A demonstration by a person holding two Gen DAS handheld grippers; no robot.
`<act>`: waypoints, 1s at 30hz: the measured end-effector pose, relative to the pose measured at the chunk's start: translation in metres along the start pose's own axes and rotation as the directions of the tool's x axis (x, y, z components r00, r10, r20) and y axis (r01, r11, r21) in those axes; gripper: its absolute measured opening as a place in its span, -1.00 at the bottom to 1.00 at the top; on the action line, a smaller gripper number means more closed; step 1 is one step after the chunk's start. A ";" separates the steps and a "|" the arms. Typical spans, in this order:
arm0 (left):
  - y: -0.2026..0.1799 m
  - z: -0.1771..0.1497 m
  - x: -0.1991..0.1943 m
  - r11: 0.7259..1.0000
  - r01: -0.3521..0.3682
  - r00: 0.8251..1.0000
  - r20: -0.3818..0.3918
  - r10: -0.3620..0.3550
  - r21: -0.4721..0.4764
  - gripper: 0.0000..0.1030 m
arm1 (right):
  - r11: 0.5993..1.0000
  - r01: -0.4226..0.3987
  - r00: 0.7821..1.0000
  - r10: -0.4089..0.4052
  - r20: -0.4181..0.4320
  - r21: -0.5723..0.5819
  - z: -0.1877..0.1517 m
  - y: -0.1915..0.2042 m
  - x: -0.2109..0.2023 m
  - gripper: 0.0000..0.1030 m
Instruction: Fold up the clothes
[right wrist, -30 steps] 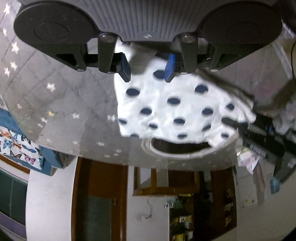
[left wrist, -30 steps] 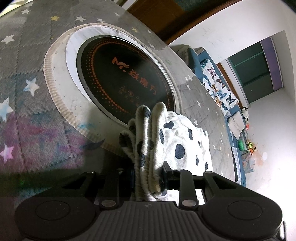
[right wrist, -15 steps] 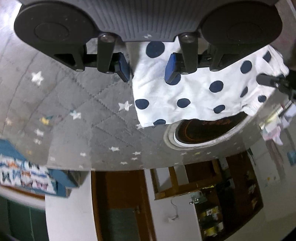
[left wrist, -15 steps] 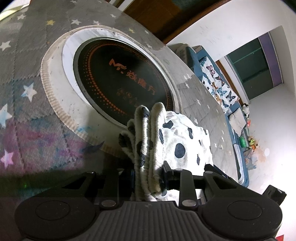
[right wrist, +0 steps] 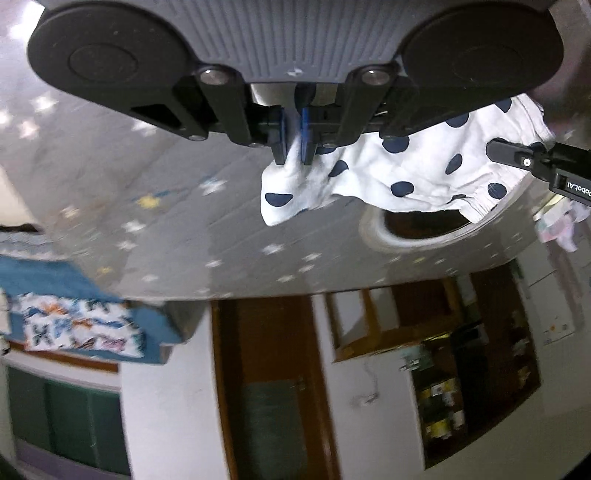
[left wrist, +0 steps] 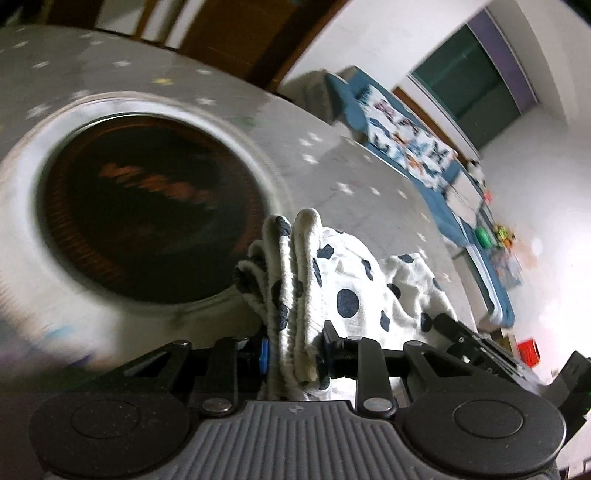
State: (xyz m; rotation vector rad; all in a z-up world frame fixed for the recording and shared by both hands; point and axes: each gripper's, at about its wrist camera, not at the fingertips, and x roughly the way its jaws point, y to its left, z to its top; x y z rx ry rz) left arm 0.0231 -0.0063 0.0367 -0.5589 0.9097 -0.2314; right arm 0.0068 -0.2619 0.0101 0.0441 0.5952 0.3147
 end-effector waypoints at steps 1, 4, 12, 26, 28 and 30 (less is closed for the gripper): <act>-0.009 0.004 0.007 1.000 0.009 1.000 -0.006 -0.009 0.016 -0.45 | 1.000 0.023 1.000 -0.023 0.010 0.000 0.004 -0.007 -0.003 -0.87; -0.036 0.018 0.028 0.996 0.042 0.999 -0.008 -0.041 0.076 -0.45 | 0.995 0.099 0.995 -0.099 0.029 -0.007 0.015 -0.027 -0.006 -0.87; -0.094 0.033 0.085 0.981 0.080 0.996 -0.042 -0.074 0.177 -0.44 | 0.973 0.232 0.972 -0.232 0.027 0.011 0.030 -0.079 0.002 -0.87; -0.099 0.047 0.085 0.966 -0.006 0.998 0.066 -0.011 0.257 -0.08 | 0.954 0.293 0.956 -0.290 -0.049 0.065 0.018 -0.126 0.032 -0.68; -0.108 0.051 0.084 0.961 0.021 0.995 0.084 -0.046 0.275 -0.09 | 0.964 0.257 0.966 -0.254 -0.037 0.075 0.025 -0.128 0.036 -0.66; -0.115 0.053 0.091 0.953 0.056 0.995 0.064 -0.079 0.298 -0.20 | 0.970 0.227 0.974 -0.224 -0.044 0.084 0.032 -0.128 0.046 -0.59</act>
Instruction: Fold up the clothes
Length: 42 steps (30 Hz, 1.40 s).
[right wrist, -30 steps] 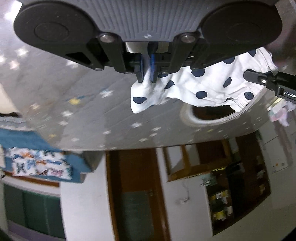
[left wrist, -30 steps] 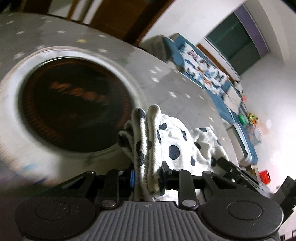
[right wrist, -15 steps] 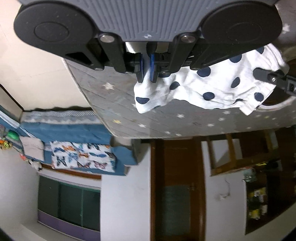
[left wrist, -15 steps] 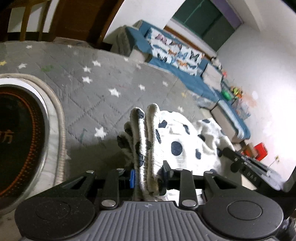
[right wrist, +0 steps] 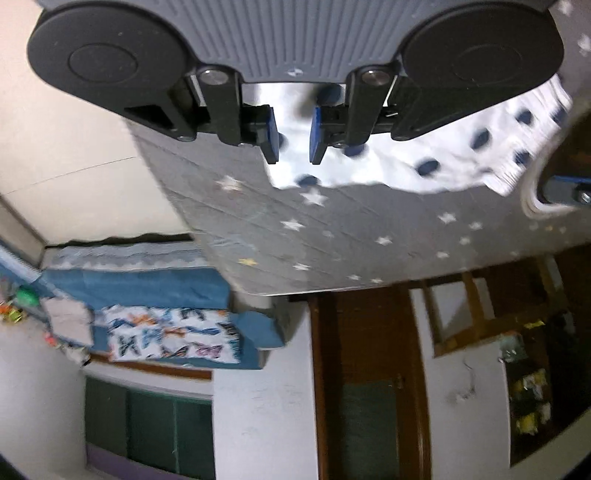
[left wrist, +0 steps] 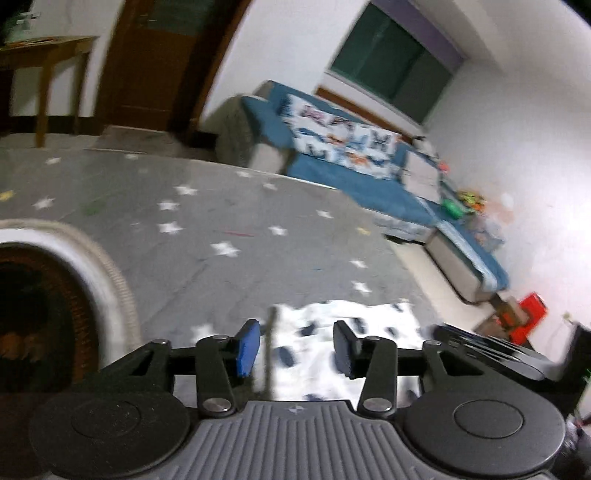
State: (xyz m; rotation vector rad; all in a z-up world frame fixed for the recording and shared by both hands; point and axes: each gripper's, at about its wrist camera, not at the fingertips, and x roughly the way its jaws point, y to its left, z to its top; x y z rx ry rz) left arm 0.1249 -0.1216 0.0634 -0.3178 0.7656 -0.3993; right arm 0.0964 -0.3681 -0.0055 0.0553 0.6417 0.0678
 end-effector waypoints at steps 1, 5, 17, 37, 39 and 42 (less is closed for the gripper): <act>-0.003 0.001 0.005 1.000 0.012 1.000 -0.008 -0.012 0.012 -0.22 | 1.000 -0.014 1.000 0.014 -0.007 0.003 0.003 0.001 0.006 -0.55; -0.009 0.001 0.030 0.998 0.035 0.998 -0.048 -0.033 0.046 -0.37 | 0.999 -0.040 0.998 0.040 -0.040 0.006 0.010 0.005 0.030 -0.55; -0.009 -0.005 0.053 0.998 0.002 0.996 -0.084 0.003 0.062 -0.46 | 0.999 -0.038 0.997 0.040 -0.070 0.027 0.005 -0.005 0.050 -0.32; -0.029 -0.050 0.012 0.967 -0.032 0.999 -0.035 0.042 0.251 -0.44 | 0.990 -0.052 0.998 0.047 -0.045 -0.129 -0.086 0.025 -0.068 0.04; -0.031 -0.049 0.007 0.968 -0.031 0.999 -0.025 0.039 0.249 -0.41 | 0.987 -0.030 0.999 0.025 -0.035 -0.155 -0.088 0.029 -0.073 0.05; -0.036 -0.052 -0.002 0.964 -0.024 1.000 -0.006 0.026 0.265 -0.41 | 0.987 -0.041 0.999 0.042 0.007 -0.154 -0.082 0.036 -0.080 0.06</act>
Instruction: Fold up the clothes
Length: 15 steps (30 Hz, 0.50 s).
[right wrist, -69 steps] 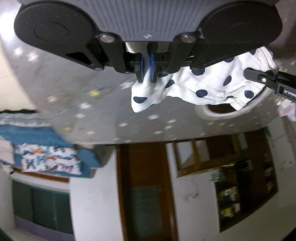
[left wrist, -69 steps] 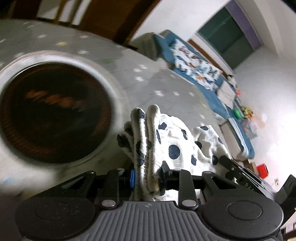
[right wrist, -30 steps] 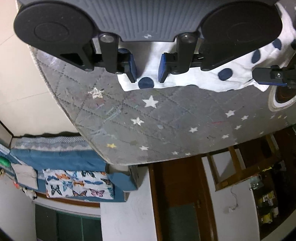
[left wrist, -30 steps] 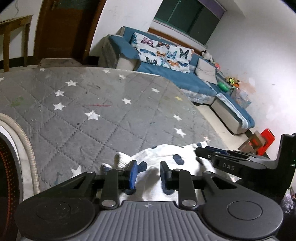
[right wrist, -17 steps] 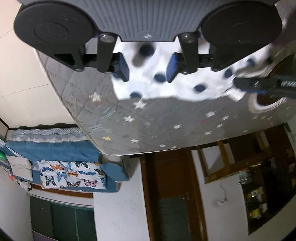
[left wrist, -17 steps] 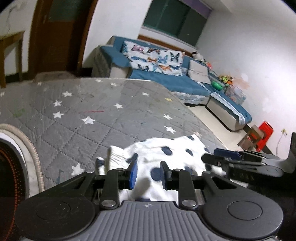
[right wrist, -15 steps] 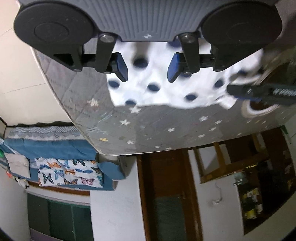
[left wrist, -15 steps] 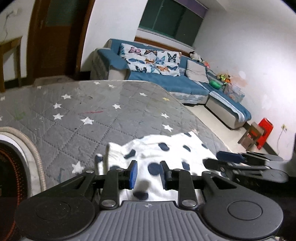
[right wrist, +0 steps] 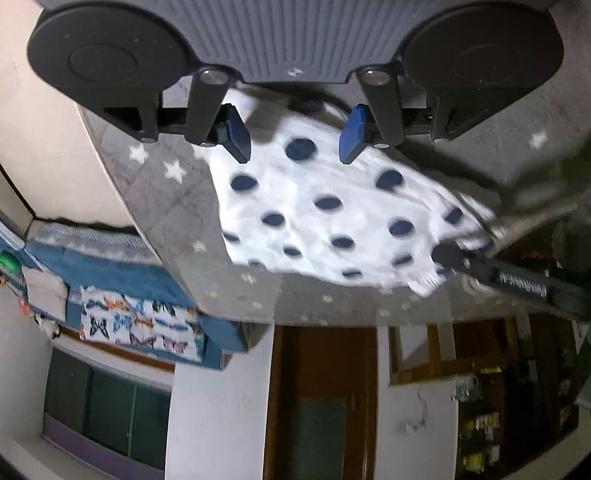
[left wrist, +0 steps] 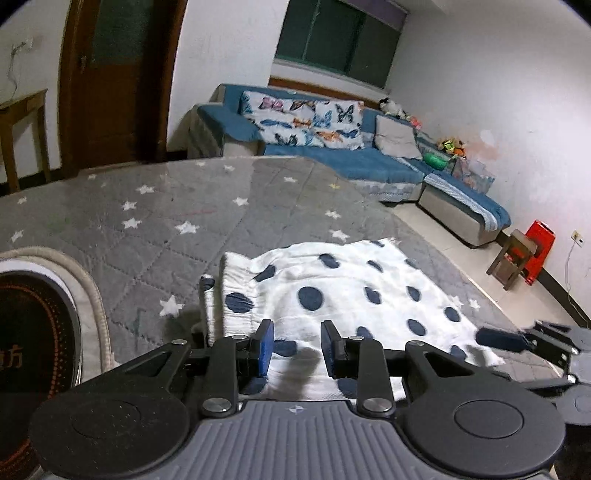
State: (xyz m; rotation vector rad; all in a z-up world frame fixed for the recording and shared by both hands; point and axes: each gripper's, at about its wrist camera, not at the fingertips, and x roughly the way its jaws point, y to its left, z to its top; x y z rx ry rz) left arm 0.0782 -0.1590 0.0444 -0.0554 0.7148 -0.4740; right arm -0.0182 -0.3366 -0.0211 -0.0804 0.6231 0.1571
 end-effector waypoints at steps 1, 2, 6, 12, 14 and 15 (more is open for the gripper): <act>-0.002 -0.001 -0.001 1.000 0.000 1.000 0.003 0.000 0.011 -0.41 | 1.000 -0.008 1.000 0.008 0.012 0.007 0.003 0.002 0.001 0.06; -0.004 -0.002 0.000 1.000 -0.003 1.000 0.002 0.003 0.022 -0.41 | 1.000 -0.013 1.000 0.013 0.023 0.013 0.005 0.005 0.003 0.07; -0.004 -0.008 0.007 0.999 -0.022 1.000 -0.020 0.023 0.038 -0.41 | 0.999 -0.033 0.999 0.033 0.019 0.031 0.006 0.015 0.017 0.07; 0.000 -0.011 0.012 0.999 -0.029 0.999 -0.024 0.030 0.038 -0.41 | 1.000 0.005 1.000 -0.005 -0.030 -0.025 -0.011 0.022 0.021 0.07; -0.001 -0.012 0.009 0.999 -0.025 0.999 -0.022 0.026 0.033 -0.38 | 1.000 0.017 1.000 -0.017 -0.023 -0.024 -0.012 0.022 0.015 0.07; -0.001 -0.012 0.007 0.999 -0.023 0.999 -0.020 0.024 0.032 -0.35 | 1.000 0.019 1.000 -0.019 -0.019 -0.018 -0.011 0.022 0.012 0.07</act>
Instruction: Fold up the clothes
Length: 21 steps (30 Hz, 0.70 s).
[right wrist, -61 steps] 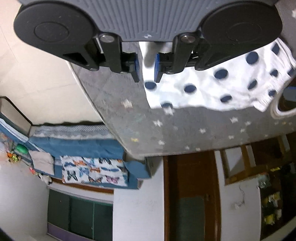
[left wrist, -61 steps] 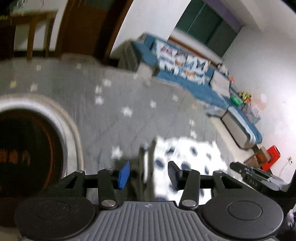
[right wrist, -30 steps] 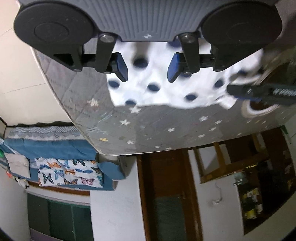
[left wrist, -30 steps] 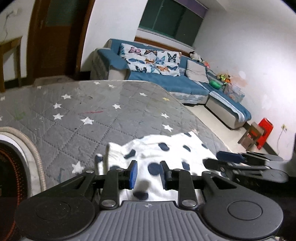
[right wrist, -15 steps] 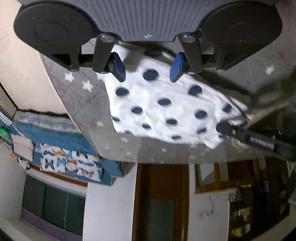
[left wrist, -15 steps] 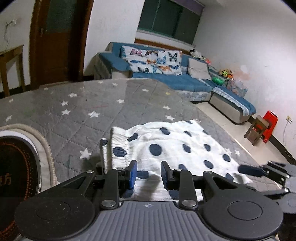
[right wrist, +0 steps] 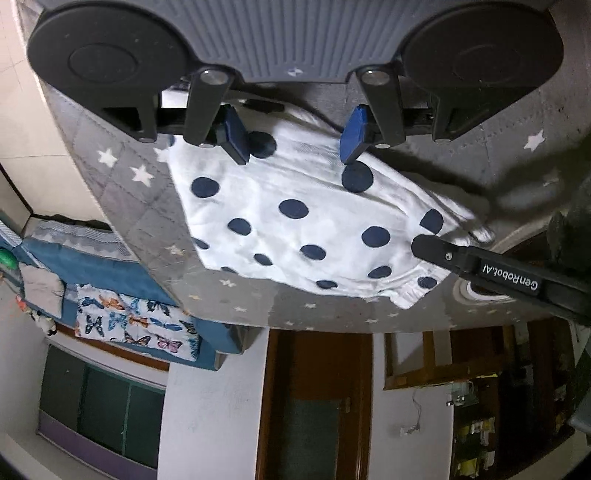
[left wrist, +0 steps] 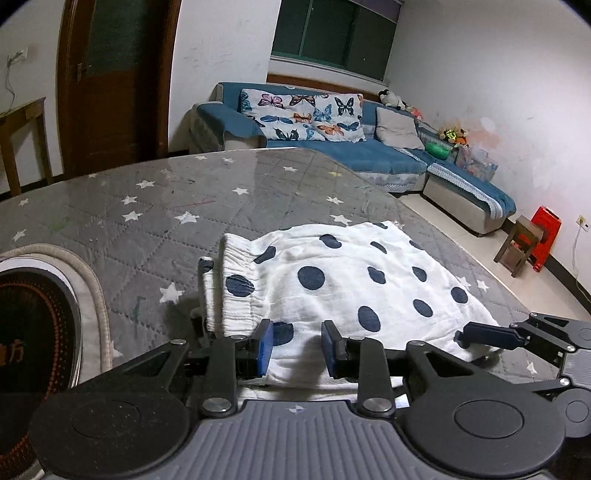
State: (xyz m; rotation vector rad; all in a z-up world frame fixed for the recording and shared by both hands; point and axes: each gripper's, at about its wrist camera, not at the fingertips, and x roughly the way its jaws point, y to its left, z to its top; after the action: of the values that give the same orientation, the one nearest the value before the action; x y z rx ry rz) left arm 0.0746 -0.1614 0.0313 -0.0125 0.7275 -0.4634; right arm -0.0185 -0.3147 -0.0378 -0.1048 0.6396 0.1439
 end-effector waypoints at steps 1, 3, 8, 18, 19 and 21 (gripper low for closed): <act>-0.001 -0.001 -0.003 1.000 0.003 1.000 0.002 -0.003 0.002 -0.31 | 1.000 -0.001 1.000 0.001 0.005 0.009 0.001 0.000 -0.003 0.09; -0.003 -0.003 -0.009 1.000 0.007 1.000 0.005 -0.007 0.009 -0.19 | 1.000 -0.002 1.000 0.001 0.016 0.022 0.001 0.001 -0.008 0.16; -0.009 -0.012 -0.027 0.998 -0.009 1.000 0.029 0.008 0.060 0.09 | 0.999 -0.004 0.999 0.002 0.040 0.052 -0.002 0.008 -0.017 0.55; -0.006 -0.033 -0.051 0.997 -0.023 0.999 0.033 0.021 0.076 0.64 | 0.995 0.053 0.996 -0.059 0.068 0.080 -0.012 0.024 -0.032 0.94; -0.005 -0.035 -0.054 0.997 -0.026 0.999 0.036 0.023 0.079 0.67 | 0.995 0.066 0.995 -0.071 0.068 0.078 -0.014 0.026 -0.034 0.96; -0.004 -0.039 -0.058 0.996 -0.029 0.999 0.043 0.026 0.084 0.79 | 0.993 0.079 0.994 -0.085 0.069 0.084 -0.016 0.030 -0.036 1.00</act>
State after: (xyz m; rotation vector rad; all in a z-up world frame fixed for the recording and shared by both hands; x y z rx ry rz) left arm 0.0102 -0.1357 0.0401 0.0671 0.6655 -0.4661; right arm -0.0615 -0.2915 -0.0303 -0.0472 0.5669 0.0418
